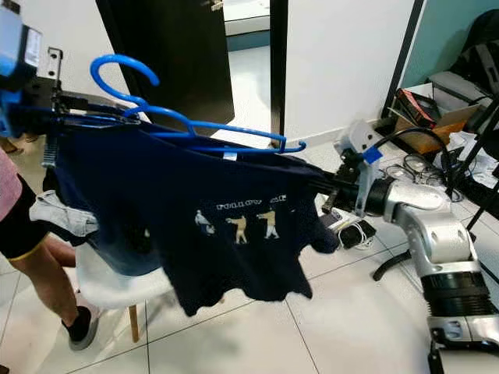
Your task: Hang hanger
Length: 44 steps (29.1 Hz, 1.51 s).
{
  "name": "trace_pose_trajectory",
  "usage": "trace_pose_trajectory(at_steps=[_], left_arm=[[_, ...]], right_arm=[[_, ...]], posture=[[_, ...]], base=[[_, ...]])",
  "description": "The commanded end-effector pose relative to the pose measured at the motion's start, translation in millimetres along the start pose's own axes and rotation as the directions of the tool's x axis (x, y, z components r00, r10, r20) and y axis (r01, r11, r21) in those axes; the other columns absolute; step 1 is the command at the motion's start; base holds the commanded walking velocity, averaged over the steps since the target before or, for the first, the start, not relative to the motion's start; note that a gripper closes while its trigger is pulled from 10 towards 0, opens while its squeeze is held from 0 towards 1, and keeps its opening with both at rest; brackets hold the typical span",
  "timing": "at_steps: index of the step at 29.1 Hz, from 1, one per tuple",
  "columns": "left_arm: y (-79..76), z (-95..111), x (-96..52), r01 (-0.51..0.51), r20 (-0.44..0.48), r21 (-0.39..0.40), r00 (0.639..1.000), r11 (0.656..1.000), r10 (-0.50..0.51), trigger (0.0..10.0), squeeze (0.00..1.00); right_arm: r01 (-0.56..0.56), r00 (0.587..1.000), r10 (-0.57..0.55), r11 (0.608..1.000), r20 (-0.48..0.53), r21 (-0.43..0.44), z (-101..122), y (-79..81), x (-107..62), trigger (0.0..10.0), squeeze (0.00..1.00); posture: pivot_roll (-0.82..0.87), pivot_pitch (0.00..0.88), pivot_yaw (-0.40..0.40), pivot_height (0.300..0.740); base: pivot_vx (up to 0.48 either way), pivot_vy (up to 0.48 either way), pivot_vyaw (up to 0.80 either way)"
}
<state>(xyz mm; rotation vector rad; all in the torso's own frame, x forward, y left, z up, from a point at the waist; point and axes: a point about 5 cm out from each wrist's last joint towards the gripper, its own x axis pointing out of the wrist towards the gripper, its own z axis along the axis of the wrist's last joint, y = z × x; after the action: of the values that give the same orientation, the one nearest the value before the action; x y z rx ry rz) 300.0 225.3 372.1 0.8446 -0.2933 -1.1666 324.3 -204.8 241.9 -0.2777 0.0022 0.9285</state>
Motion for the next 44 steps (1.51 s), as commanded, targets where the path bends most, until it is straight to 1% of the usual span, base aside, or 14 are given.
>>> trace_pose_trajectory(at_steps=[1, 13, 19, 26, 29, 32, 33, 34, 36, 38, 39, 40, 42, 44], left_arm=[[0.5, -2.8, -9.0, -0.014, -0.053, 0.003, 0.998, 1.0, 0.014, 10.0, 0.0], [-3.3, -8.0, -3.8, 0.014, -0.073, 0.005, 0.997, 1.0, -0.013, 10.0, 0.0], [-5.9, -11.1, -2.1, 0.038, -0.079, -0.016, 0.996, 0.999, -0.04, 10.0, 0.0], [-14.8, -23.0, 3.8, 0.078, -0.125, -0.046, 0.989, 0.996, -0.083, 10.0, 0.0], [-25.1, -35.1, 13.2, 0.104, -0.137, -0.085, 0.984, 0.991, -0.115, 10.0, 0.0], [-25.1, -35.1, 13.2, 0.104, -0.137, -0.085, 0.984, 0.991, -0.115, 10.0, 0.0], [-28.0, -39.1, 17.6, 0.102, -0.14, -0.096, 0.983, 0.99, -0.115, 10.0, 0.0], [-29.4, -44.0, 24.9, 0.076, -0.143, -0.108, 0.985, 0.991, -0.092, 10.0, 0.0], [-31.2, -47.9, 32.1, 0.056, -0.145, -0.123, 0.987, 0.991, -0.074, 10.0, 0.0], [-31.2, -47.9, 32.1, 0.056, -0.145, -0.123, 0.987, 0.991, -0.074, 10.0, 0.0], [-33.9, -50.7, 40.4, 0.042, -0.137, -0.134, 0.989, 0.99, -0.06, 10.0, 0.0], [-33.9, -50.7, 40.4, 0.042, -0.137, -0.134, 0.989, 0.99, -0.06, 10.0, 0.0], [-37.4, -54.1, 49.7, 0.026, -0.135, -0.146, 0.99, 0.989, -0.046, 10.0, 0.0], [-37.7, -55.7, 50.0, 0.02, -0.143, -0.146, 0.989, 0.989, -0.041, 10.0, 0.0]], right_arm=[[0.009, 1.0, -0.008, 1.0, 0.025, -0.027, 8.3, -1.9, -3.5, 0.0, 0.0], [0.011, 0.999, -0.009, 0.999, 0.04, -0.043, 13.4, -2.2, -3.2, 0.0, 0.0], [0.011, 0.999, -0.009, 0.999, 0.044, -0.052, 16.5, -3.1, -3.9, 0.0, 0.0], [-0.006, 0.999, 0.01, 0.996, 0.051, -0.088, 24.9, -1.0, -3.1, 0.0, 0.0], [-0.038, 0.998, 0.043, 0.992, 0.04, -0.123, 29.8, 3.6, -0.3, 0.0, 0.0], [-0.038, 0.998, 0.043, 0.992, 0.04, -0.123, 29.8, 3.6, -0.3, 0.0, 0.0], [-0.05, 0.998, 0.054, 0.99, 0.03, -0.133, 30.1, 5.2, 0.9, 0.0, 0.0], [-0.067, 0.998, 0.069, 0.987, 0.009, -0.148, 29.1, 7.8, 3.8, 0.0, 0.0], [-0.09, 0.996, 0.088, 0.982, -0.016, -0.167, 27.2, 11.6, 7.7, 0.0, 0.0], [-0.09, 0.996, 0.088, 0.982, -0.016, -0.167, 27.2, 11.6, 7.7, 0.0, 0.0], [-0.117, 0.993, 0.113, 0.977, -0.033, -0.177, 25.9, 16.5, 12.5, 0.0, 0.0], [-0.117, 0.993, 0.113, 0.977, -0.033, -0.177, 25.9, 16.5, 12.5, 0.0, 0.0], [-0.152, 0.988, 0.142, 0.969, -0.061, -0.194, 23.7, 22.4, 18.7, 0.0, 0.0], [-0.155, 0.987, 0.144, 0.968, -0.069, -0.198, 23.0, 22.9, 19.7, 0.0, 0.0]], posture=[[0.01, 0.014, 0.025, 0.74], [0.01, 0.015, 0.026, 0.74], [0.01, 0.016, 0.026, 0.74], [0.01, 0.016, 0.026, 0.74], [0.0, 0.016, 0.026, 0.74], [0.0, 0.016, 0.026, 0.74], [0.0, 0.016, 0.026, 0.74], [0.0, 0.014, 0.024, 0.74], [0.0, 0.014, 0.026, 0.74], [0.0, 0.014, 0.026, 0.74], [0.0, 0.014, 0.024, 0.74], [0.0, 0.014, 0.024, 0.74], [0.0, 0.014, 0.023, 0.74], [0.0, 0.013, 0.02, 0.74]], base=[[0.0, 0.0, 0.0], [0.0, 0.0, 0.0], [0.0, 0.0, 0.0], [0.0, 0.0, 0.0], [0.0, 0.0, 0.0], [0.0, 0.0, 0.0], [0.0, 0.0, 0.0], [0.0, 0.0, 0.0], [0.0, 0.0, 0.0], [0.0, 0.0, 0.0], [0.0, 0.0, 0.0], [0.0, 0.0, 0.0], [0.0, 0.0, 0.0], [0.0, 0.0, 0.0]])
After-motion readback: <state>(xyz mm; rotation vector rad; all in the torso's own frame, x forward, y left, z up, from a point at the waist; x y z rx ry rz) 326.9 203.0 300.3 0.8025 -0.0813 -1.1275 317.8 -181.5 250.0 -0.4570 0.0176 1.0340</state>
